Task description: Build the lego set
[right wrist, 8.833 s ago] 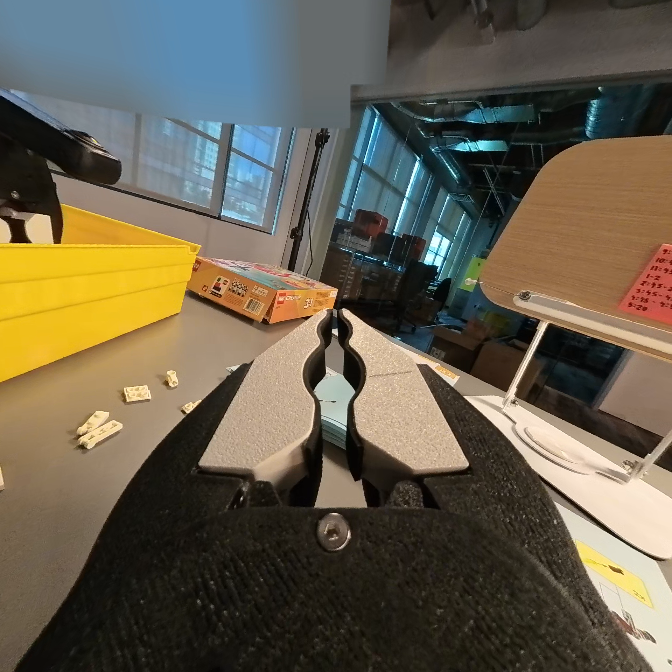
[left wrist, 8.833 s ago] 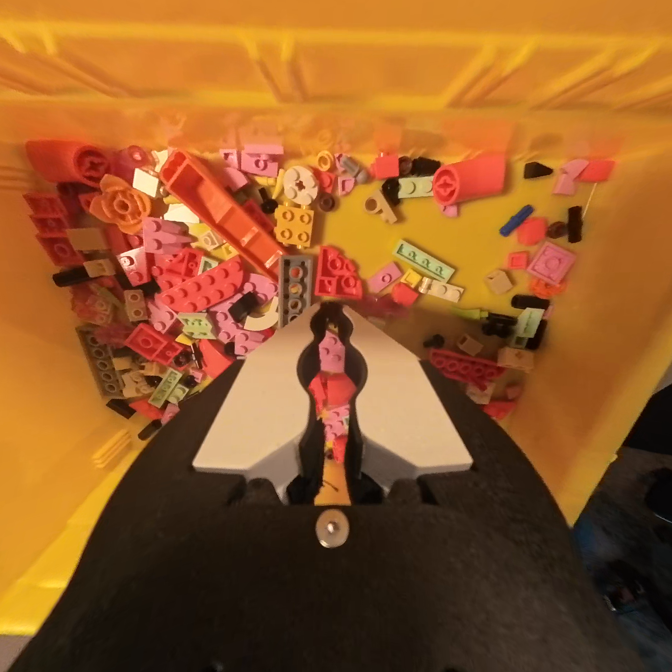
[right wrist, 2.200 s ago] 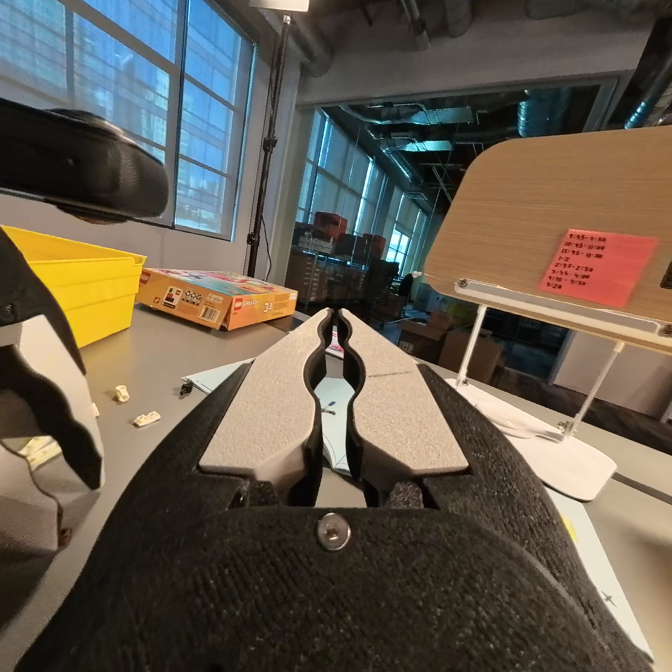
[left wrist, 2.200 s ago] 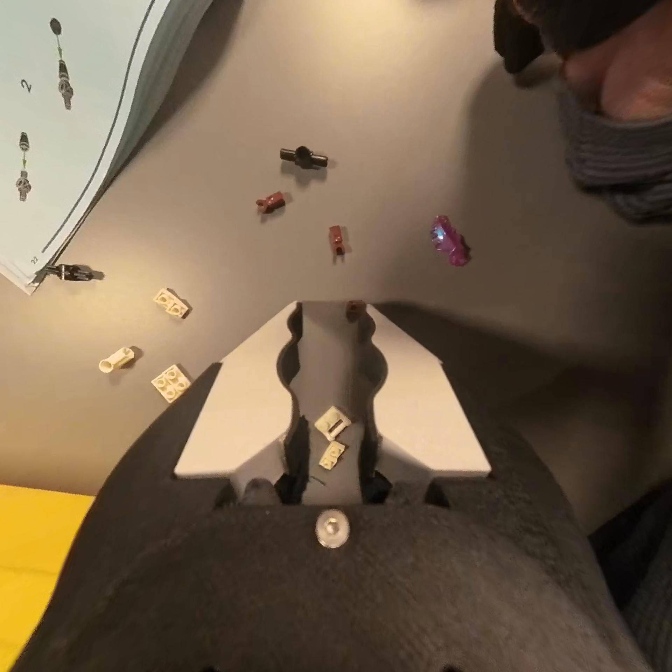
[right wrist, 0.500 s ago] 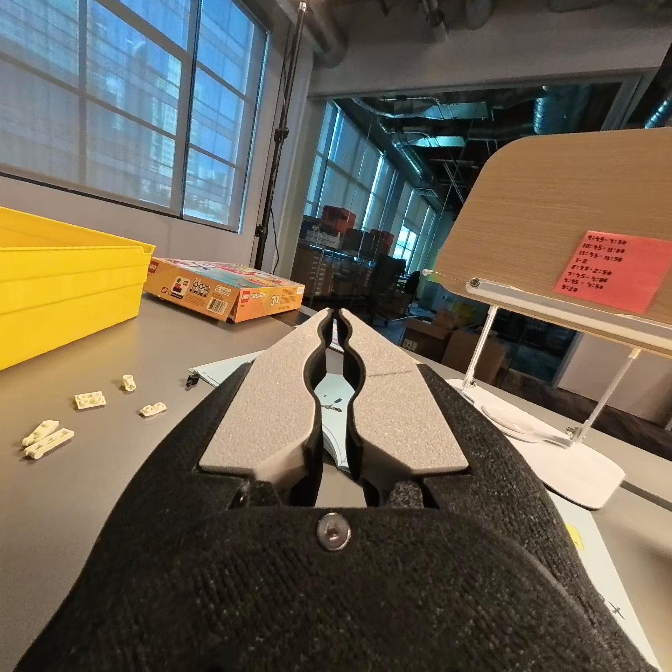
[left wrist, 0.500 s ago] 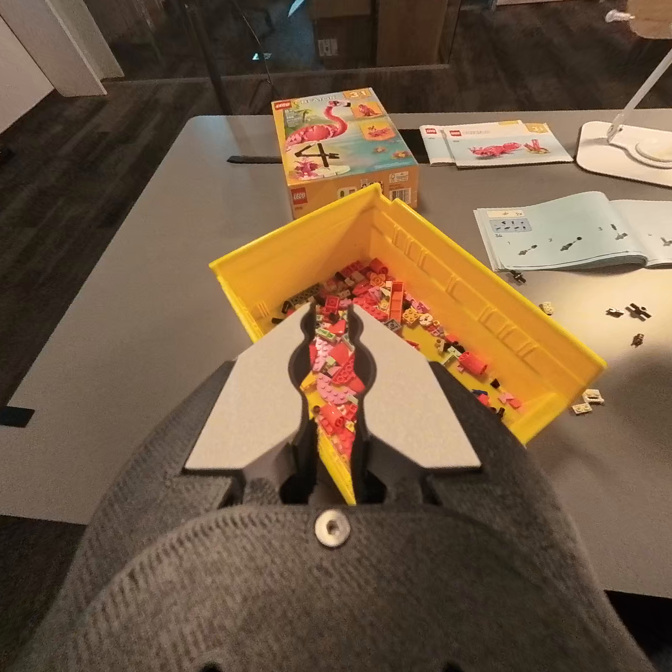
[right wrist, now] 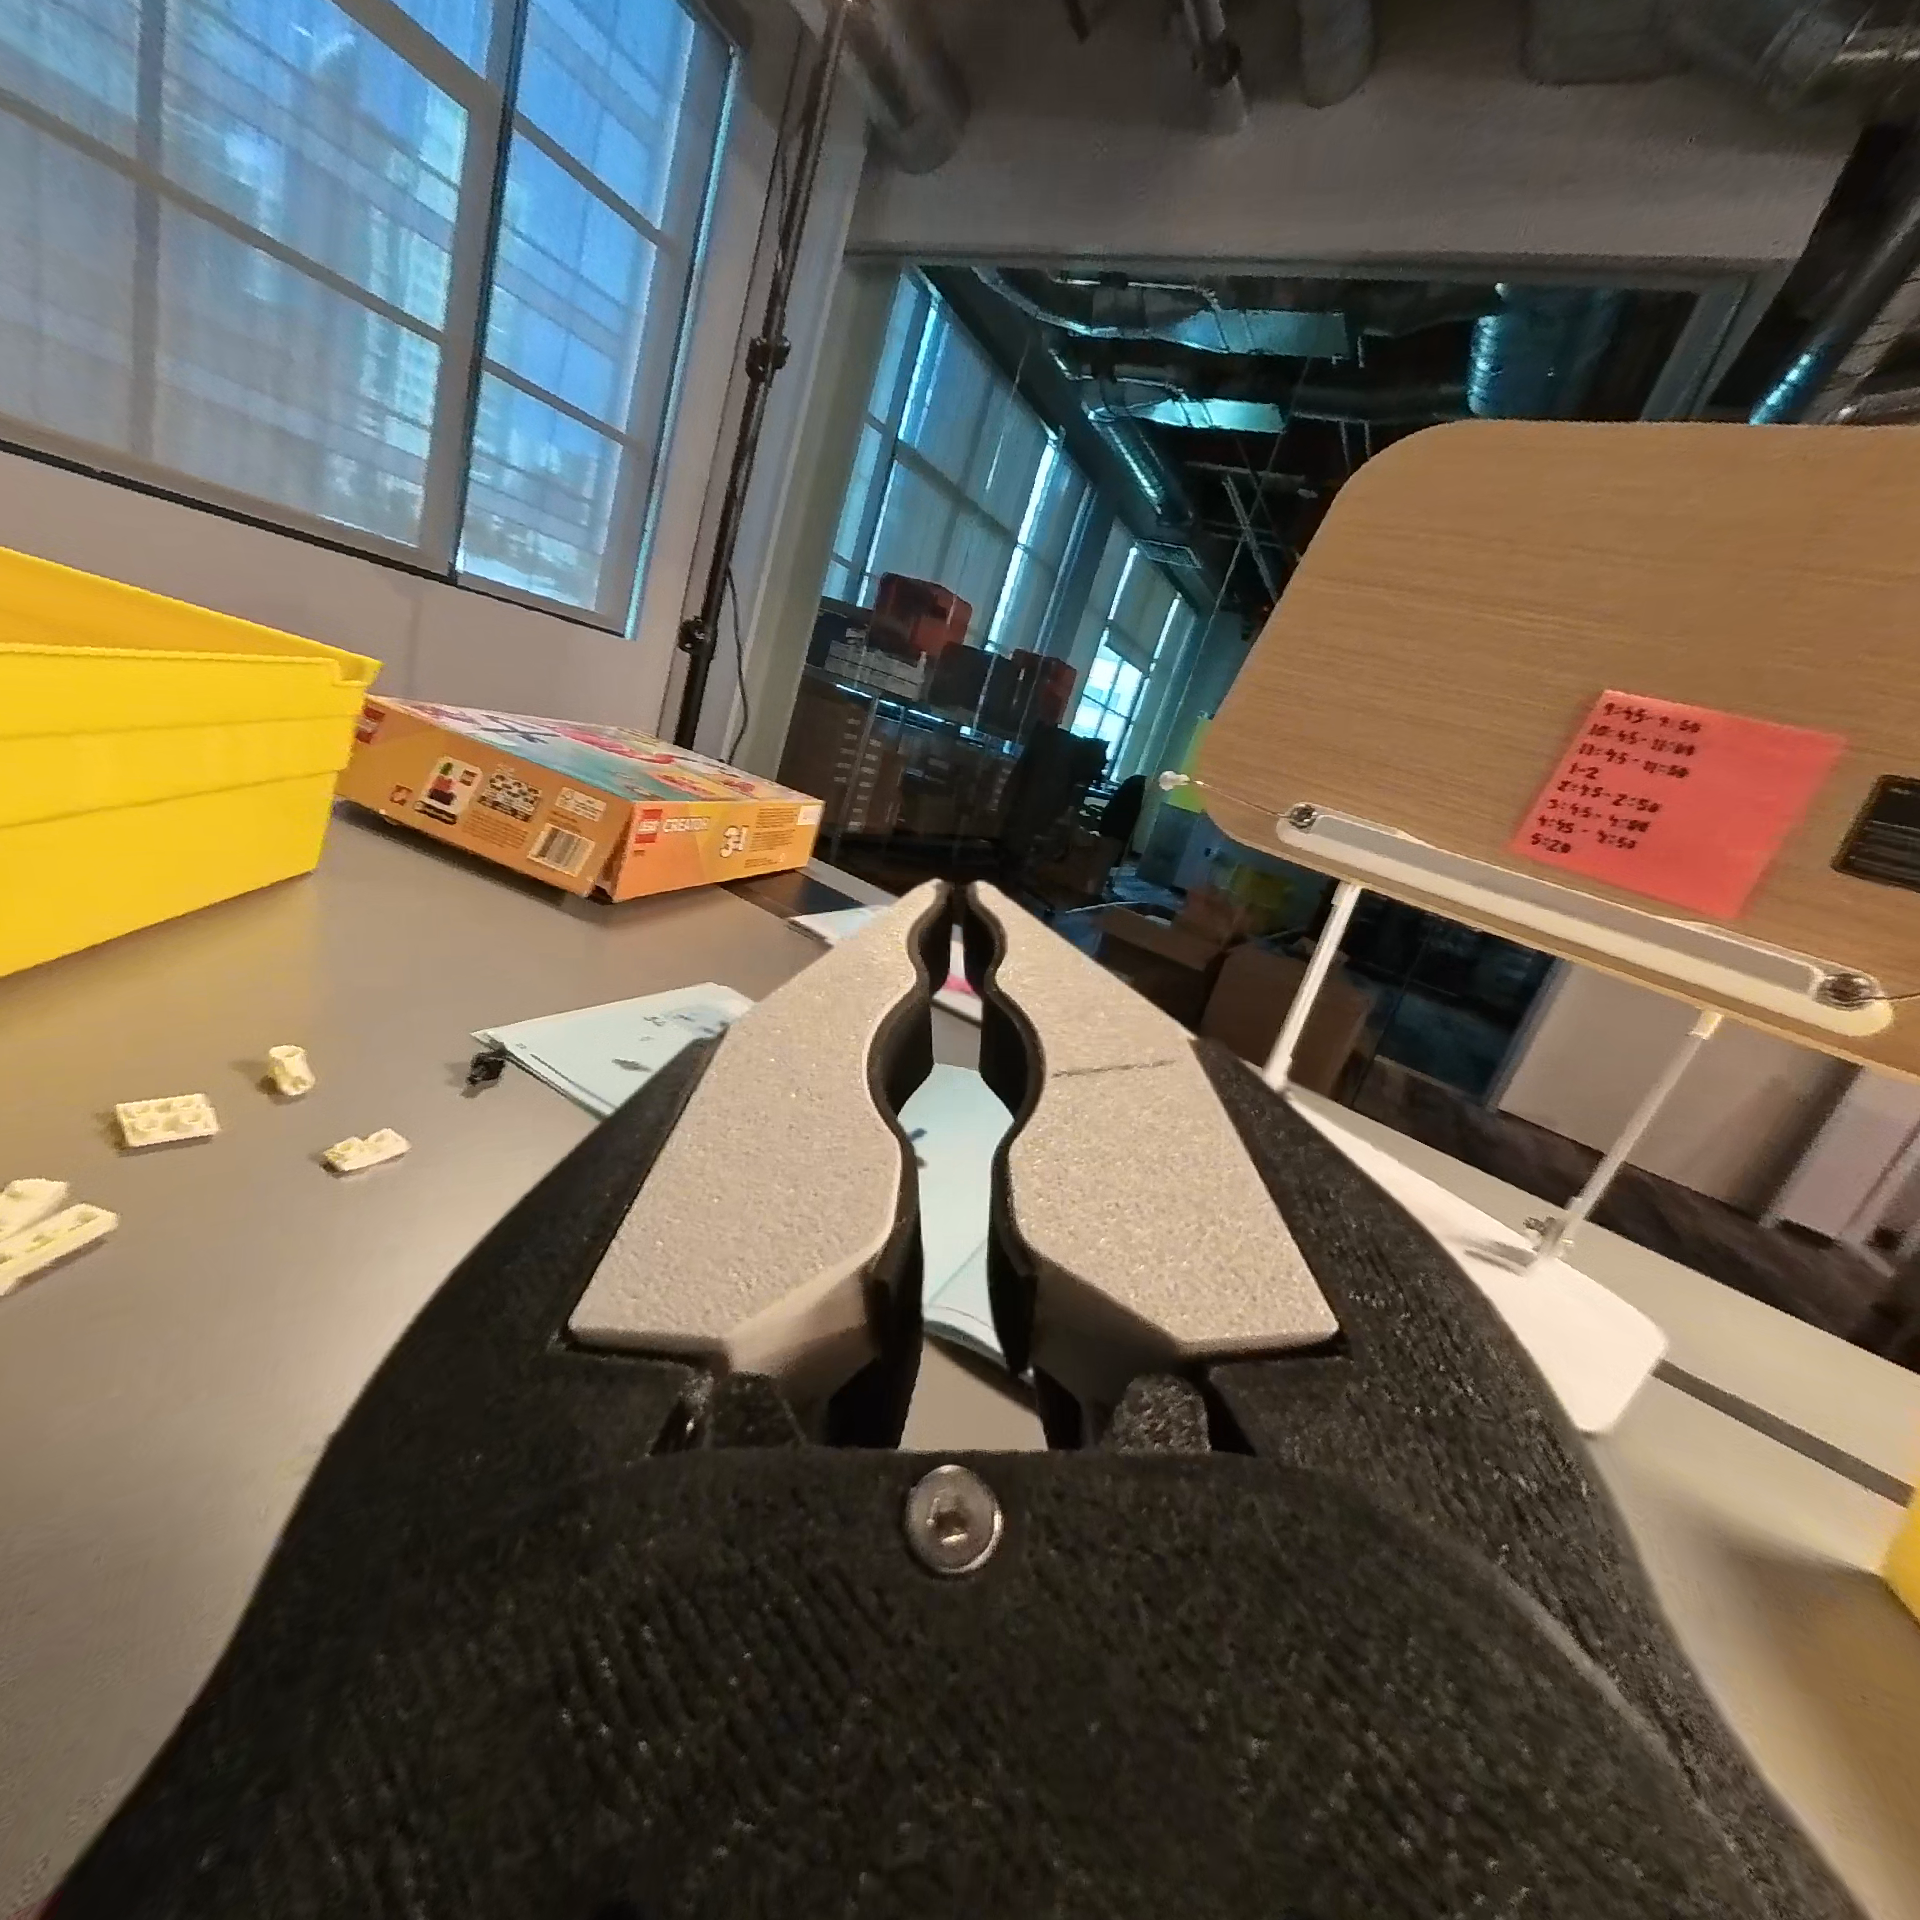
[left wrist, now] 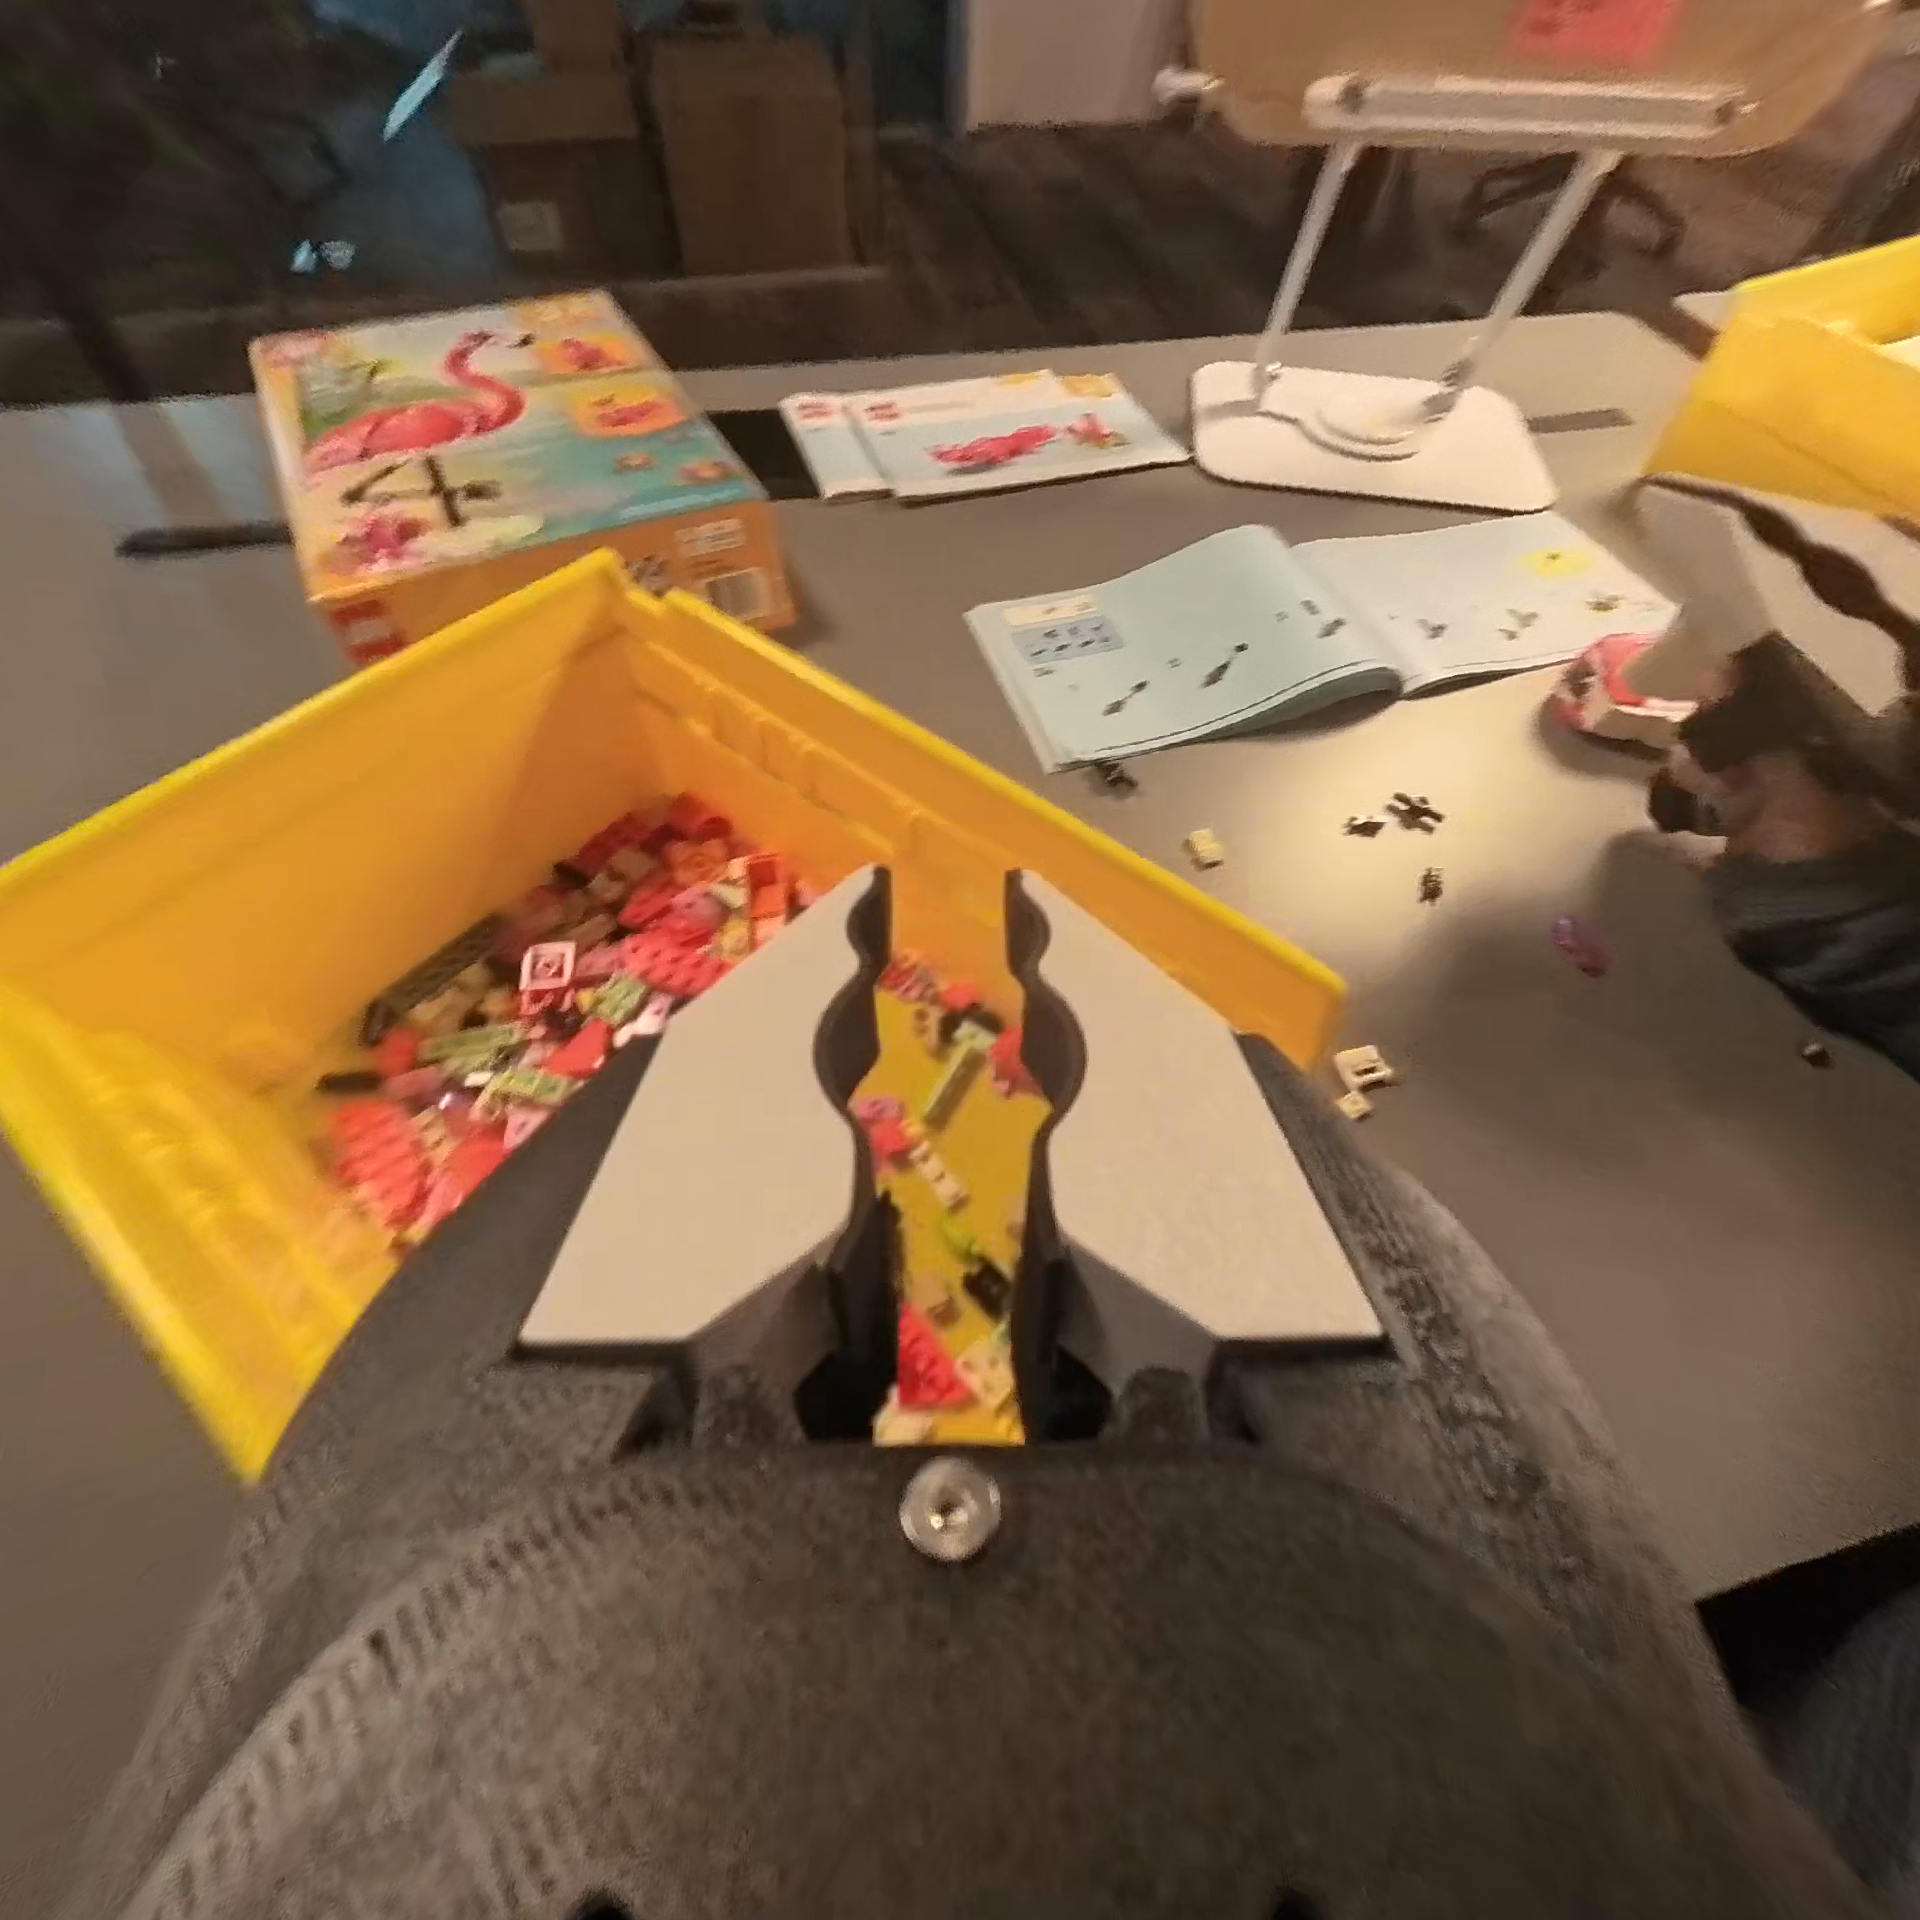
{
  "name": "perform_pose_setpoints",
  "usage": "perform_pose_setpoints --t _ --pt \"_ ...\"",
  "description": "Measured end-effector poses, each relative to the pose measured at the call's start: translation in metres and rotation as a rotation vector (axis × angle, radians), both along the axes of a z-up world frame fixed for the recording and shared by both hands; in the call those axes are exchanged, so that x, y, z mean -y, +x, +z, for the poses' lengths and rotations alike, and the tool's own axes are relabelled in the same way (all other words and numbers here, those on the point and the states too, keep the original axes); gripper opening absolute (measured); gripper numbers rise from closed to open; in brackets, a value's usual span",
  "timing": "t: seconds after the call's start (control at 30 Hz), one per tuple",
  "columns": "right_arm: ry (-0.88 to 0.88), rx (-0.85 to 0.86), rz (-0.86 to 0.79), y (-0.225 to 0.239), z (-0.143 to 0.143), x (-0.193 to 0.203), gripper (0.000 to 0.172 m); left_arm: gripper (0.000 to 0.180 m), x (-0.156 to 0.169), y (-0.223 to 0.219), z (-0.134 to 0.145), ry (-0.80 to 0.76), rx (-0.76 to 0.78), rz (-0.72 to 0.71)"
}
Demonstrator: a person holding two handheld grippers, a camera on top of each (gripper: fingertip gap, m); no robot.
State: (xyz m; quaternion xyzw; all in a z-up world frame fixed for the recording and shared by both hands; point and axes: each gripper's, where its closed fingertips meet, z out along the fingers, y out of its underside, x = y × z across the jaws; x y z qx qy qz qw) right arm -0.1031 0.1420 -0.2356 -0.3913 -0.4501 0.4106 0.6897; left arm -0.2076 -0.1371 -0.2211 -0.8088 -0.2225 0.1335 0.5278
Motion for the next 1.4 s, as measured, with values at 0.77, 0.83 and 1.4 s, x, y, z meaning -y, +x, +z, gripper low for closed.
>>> perform_pose_setpoints --t 0.77,0.83,1.4 --pt "-0.152 0.915 0.433 0.149 -0.122 0.093 0.019 0.019 -0.005 0.004 0.016 0.701 0.169 -0.196" --pt "-0.138 0.948 0.419 0.151 -0.127 0.091 0.014 0.016 -0.001 0.004 0.018 0.732 0.172 -0.2" --pt "-0.078 0.838 0.42 0.1 -0.108 0.084 0.004 0.0 -0.011 0.012 0.013 0.634 0.116 -0.214"
